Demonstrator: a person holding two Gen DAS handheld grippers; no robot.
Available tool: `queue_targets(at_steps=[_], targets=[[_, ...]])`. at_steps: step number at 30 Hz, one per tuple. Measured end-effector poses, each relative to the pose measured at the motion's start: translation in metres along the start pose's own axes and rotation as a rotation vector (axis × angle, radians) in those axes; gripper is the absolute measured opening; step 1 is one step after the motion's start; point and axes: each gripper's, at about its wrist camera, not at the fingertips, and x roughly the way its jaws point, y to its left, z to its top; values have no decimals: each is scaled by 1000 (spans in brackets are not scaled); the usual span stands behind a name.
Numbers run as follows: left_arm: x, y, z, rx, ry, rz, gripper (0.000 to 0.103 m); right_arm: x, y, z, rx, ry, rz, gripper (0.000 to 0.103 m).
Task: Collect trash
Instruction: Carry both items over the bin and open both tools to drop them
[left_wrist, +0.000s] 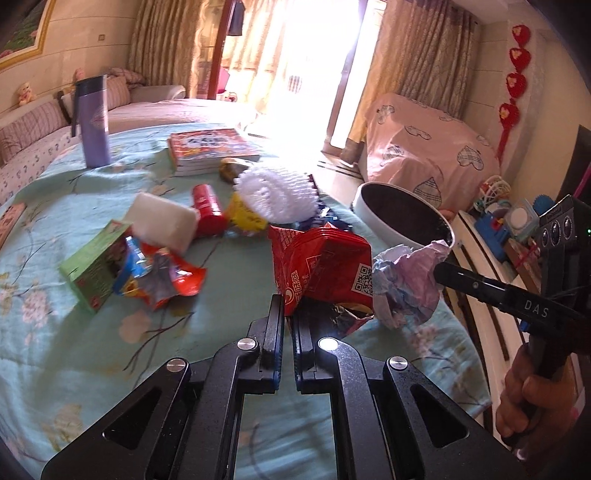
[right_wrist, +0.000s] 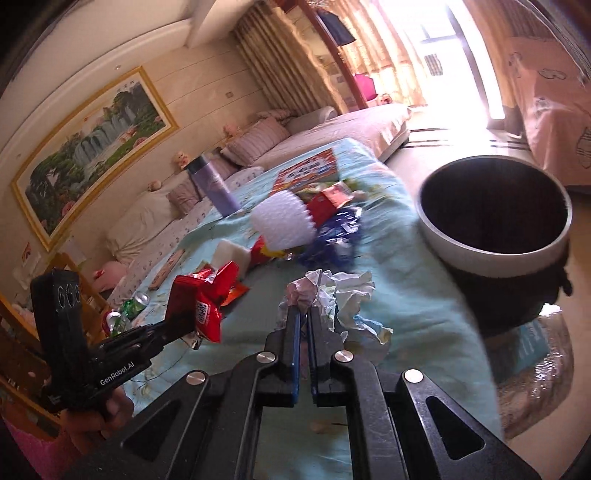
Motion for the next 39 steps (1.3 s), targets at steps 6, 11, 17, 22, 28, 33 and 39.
queue_targets(at_steps=[6,11,17,22,28,33,39], targets=[[15,-31,15,48,9,-37,4,-25,-25,12,27,-76,-44,3],[33,-57,29,96,31,-47,4,-38,-49,34,41,-139,-91,3],[59,-81,56,114,41,-60,4,-42,-78,54,66,-182,-137,3],[83,-104,76,131,49,-78,4,-39,-98,63,90,-188,-153,3],[121,-128,91,163,99,-85,4,-31,-122,77,106,-169,-178,3],[144,-142,98,185,128,-93,4,-25,-138,87,107,-153,-198,3],[168,-152,103,204,159,-93,4,-15,-156,93,119,-128,-212,4]])
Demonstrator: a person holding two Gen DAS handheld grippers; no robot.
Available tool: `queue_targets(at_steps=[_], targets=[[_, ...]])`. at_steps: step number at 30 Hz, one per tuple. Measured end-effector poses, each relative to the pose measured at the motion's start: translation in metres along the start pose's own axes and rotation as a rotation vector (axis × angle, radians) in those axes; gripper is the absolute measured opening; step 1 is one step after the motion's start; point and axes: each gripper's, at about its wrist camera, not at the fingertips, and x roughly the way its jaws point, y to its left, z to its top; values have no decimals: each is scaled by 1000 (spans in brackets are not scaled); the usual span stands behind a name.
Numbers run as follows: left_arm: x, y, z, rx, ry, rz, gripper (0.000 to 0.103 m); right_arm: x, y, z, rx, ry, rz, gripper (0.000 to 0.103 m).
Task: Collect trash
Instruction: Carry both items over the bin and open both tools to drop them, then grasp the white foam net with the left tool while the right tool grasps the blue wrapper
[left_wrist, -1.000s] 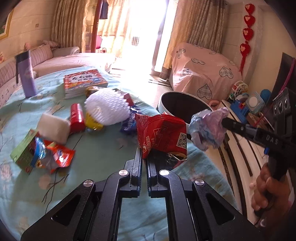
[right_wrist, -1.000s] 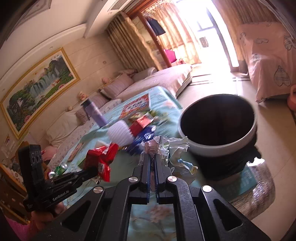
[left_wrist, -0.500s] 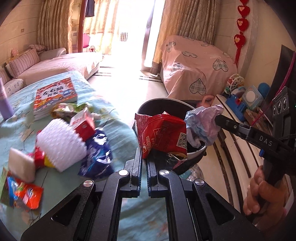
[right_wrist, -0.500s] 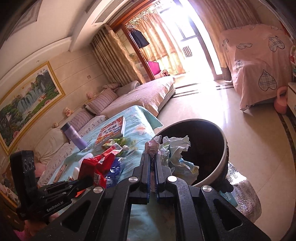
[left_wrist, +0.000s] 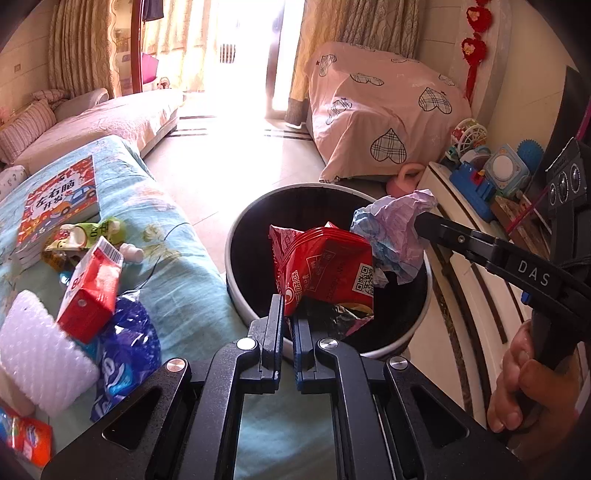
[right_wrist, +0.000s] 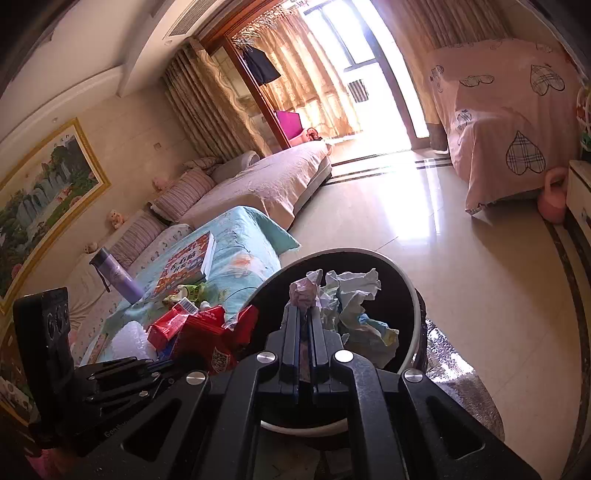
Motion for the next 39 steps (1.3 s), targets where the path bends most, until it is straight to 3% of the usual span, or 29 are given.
queue_targets(at_steps=[3,5,7,9,11,14,16,20,29,39], targets=[[8,1,3,-5,6,0,4,5,-3,2,-3,13,-9,4],[12,0,5,-7,14,-2,11,11,-5,3,-10,26,-12,8],[16,1,4,-22,30,8,47,17,-10,3,-2,40,-32,11],[12,4,1,-38,16,12,54,21,-16,2,24,53,-38,26],[8,7,-2,-47,10,0,54,19,-20,0,41,45,-39,47],[-2,12,-12,-74,1,-14,55,11,-21,-2,52,23,-43,58],[-11,18,-20,-99,-3,-26,57,5,-20,-4,70,9,-32,71],[-33,33,-37,-141,-27,-22,57,-3,-10,-12,78,-3,-20,84],[-77,72,-88,-224,-56,35,57,-17,42,-48,-27,-9,-55,98],[-112,111,-132,-310,-60,106,58,-19,93,-85,-66,31,17,99]])
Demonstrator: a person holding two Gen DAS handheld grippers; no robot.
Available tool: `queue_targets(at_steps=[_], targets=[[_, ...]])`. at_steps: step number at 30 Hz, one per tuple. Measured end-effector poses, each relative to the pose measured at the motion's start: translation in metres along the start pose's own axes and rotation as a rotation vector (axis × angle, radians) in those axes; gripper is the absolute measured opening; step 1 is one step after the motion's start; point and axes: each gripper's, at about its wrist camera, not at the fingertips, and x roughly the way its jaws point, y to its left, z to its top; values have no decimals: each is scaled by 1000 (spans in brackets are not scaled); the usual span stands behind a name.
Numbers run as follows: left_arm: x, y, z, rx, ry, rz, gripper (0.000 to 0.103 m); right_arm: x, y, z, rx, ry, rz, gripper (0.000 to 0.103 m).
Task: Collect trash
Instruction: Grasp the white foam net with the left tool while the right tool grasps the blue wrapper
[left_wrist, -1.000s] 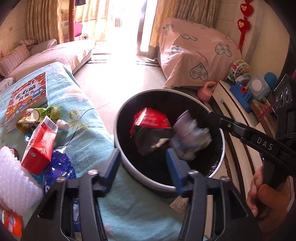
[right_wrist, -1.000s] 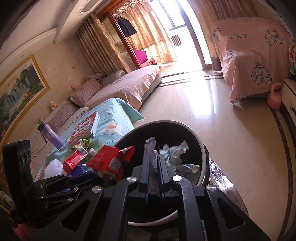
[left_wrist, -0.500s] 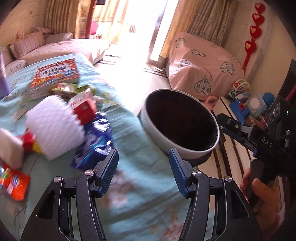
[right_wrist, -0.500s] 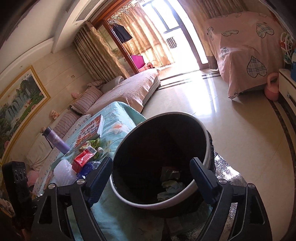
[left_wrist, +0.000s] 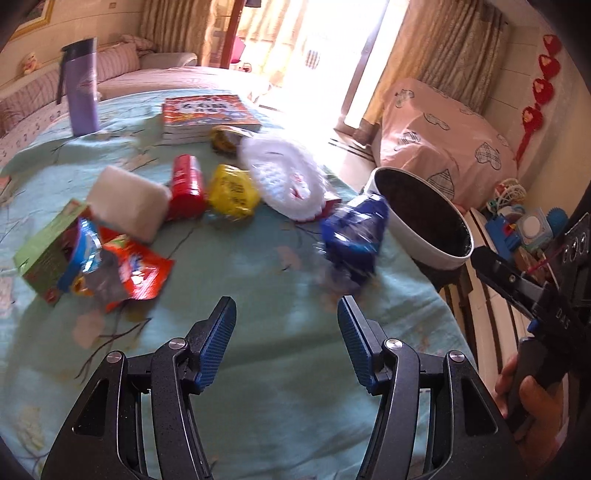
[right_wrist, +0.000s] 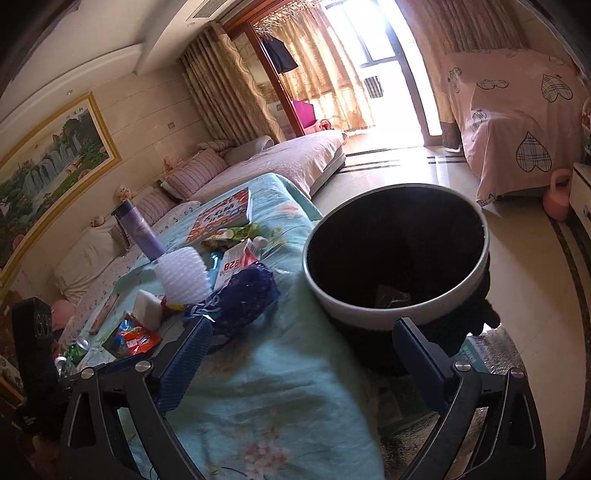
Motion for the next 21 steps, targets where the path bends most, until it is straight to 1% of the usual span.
queue_targets(at_steps=[3,7,16,18,20,21], targets=[[-6,13,-3,-32,-7,7,58,3,12,-7,-29,14,-5,99],[-10,22,-5,-51,-8,12,58,8,21,-12,-36,35,11,99],[-10,20,3,-10,-31,14,58,15,24,-16,3,51,46,99],[-7,19,7,1,-31,11,58,18,26,-17,4,54,53,96],[-4,18,11,4,-28,14,58,25,26,-16,11,70,65,85],[-2,19,13,6,-26,12,58,28,25,-15,20,80,73,82]])
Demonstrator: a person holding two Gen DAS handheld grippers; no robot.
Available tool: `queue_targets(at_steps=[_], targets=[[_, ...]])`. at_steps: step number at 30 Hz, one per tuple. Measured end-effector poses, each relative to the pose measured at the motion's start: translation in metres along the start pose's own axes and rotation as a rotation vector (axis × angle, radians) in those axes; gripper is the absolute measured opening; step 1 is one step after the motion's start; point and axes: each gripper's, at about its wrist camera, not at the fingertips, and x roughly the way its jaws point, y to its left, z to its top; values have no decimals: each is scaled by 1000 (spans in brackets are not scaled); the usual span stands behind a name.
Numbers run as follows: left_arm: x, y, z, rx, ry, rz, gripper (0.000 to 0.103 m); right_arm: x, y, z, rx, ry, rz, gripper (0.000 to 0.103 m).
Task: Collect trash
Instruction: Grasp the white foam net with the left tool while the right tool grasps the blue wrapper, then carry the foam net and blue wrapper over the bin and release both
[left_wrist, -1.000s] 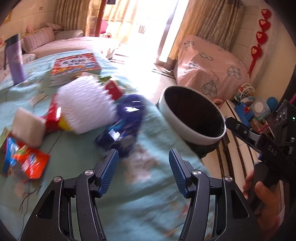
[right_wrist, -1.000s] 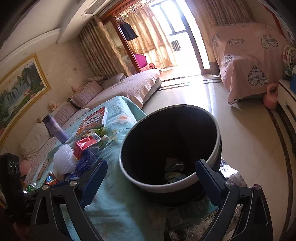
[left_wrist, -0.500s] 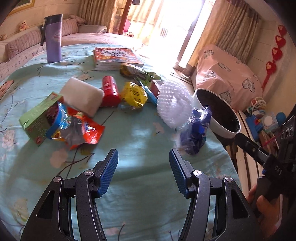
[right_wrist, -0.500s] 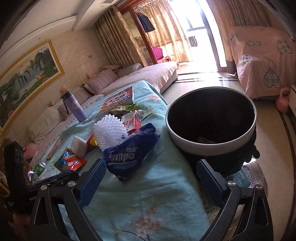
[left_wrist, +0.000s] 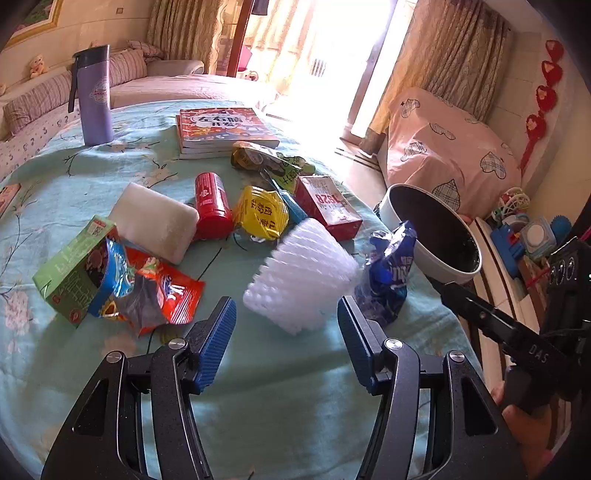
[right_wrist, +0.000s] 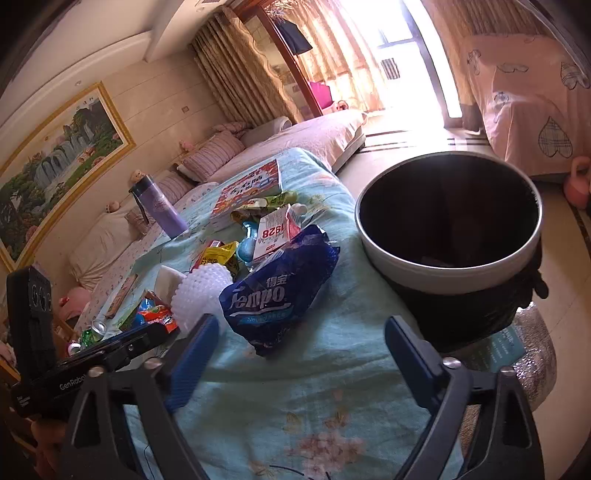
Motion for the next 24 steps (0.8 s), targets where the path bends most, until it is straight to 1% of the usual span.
queue_targets(at_steps=[2,4,7,11,12,13,14,15,17,21,24], targets=[[3,3,4,-3,3,3,58,6,-3,2,21,16,20,77],[8,4,7,-5,8,-3,58,12,-5,4,35,29,34,75],[18,3,12,14,25,-17,58,21,-8,8,60,45,57,75],[38,-3,15,43,67,-14,57,37,-12,12,73,74,65,75],[41,-3,15,43,73,-19,52,42,-13,12,75,85,64,74],[44,-3,14,46,76,-25,45,46,-14,13,82,96,71,70],[46,-3,14,50,79,-29,42,49,-15,13,89,105,82,61],[47,-3,13,52,83,-33,35,50,-16,13,93,109,91,56],[48,-2,11,56,85,-45,28,52,-14,15,81,116,115,35],[42,-2,5,48,89,-64,16,46,-4,16,35,101,100,27],[33,-1,-1,39,78,-69,14,33,-2,16,21,67,100,18]])
